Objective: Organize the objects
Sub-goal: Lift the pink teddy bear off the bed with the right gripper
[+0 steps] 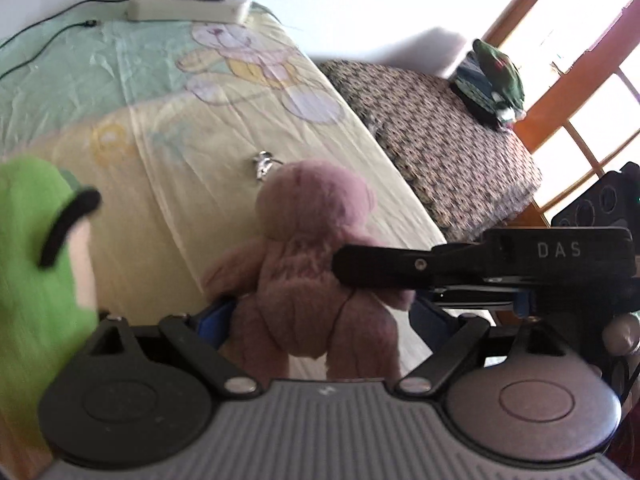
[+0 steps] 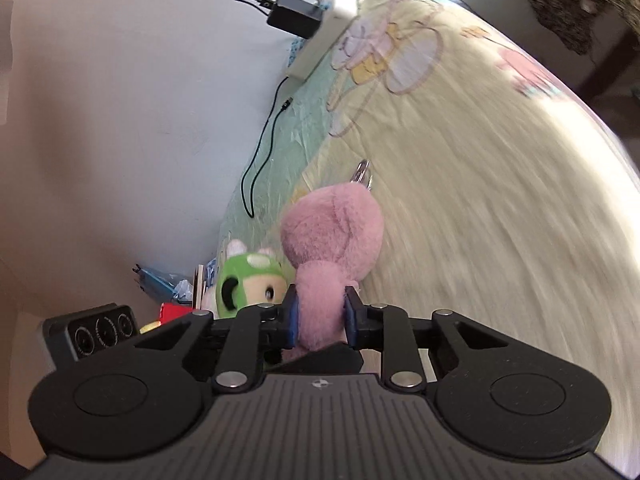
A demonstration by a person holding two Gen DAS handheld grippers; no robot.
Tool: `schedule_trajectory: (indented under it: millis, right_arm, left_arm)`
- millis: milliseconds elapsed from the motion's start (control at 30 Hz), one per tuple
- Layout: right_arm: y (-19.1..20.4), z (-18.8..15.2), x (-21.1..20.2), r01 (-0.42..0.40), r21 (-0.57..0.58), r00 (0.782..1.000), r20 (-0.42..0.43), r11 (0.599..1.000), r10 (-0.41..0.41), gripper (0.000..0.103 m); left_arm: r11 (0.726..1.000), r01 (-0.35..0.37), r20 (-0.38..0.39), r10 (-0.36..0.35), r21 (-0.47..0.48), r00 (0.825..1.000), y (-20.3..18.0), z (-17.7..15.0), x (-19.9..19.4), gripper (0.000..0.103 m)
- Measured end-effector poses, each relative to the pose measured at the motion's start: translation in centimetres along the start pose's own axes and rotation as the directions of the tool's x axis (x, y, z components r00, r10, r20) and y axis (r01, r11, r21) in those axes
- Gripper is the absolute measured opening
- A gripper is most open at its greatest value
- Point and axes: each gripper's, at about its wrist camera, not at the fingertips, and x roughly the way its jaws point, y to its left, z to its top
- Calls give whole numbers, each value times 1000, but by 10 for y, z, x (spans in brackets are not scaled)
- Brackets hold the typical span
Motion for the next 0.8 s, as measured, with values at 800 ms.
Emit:
schedule_trajectory:
  millis: [800]
  right_arm:
    - [18,-80,-27,123,-23,991,57,992,-122,37]
  left_arm:
    - [995,-19,-55,24,96,998,-39,-64,-16,87]
